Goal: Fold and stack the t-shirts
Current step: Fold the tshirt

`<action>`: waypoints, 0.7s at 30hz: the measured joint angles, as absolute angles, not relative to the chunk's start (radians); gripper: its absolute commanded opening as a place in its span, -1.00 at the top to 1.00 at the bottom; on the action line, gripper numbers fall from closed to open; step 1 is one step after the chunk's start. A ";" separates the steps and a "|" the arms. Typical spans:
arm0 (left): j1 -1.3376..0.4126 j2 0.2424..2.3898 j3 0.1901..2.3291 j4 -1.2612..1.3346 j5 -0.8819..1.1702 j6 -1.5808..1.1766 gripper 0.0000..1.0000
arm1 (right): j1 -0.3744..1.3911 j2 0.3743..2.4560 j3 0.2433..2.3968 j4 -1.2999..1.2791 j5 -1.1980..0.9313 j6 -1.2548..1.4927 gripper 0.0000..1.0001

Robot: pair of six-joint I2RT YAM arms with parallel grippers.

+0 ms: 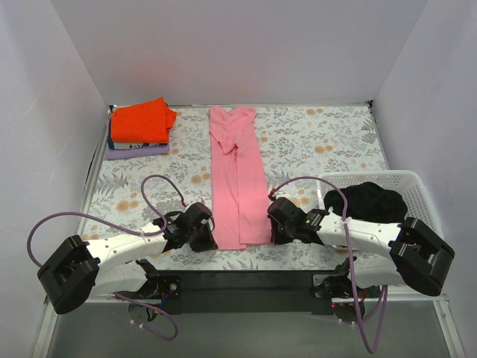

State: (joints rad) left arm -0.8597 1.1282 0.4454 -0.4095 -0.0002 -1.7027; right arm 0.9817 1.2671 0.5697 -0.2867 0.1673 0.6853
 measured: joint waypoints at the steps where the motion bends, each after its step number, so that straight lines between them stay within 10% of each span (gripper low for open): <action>1: -0.860 1.130 0.445 -0.405 0.000 -1.703 1.00 | 0.982 1.267 0.570 -0.287 0.167 0.684 0.97; 21: -0.880 0.972 0.427 -0.379 -0.022 -1.783 1.00 | 1.029 1.134 0.627 -0.377 0.184 0.681 0.97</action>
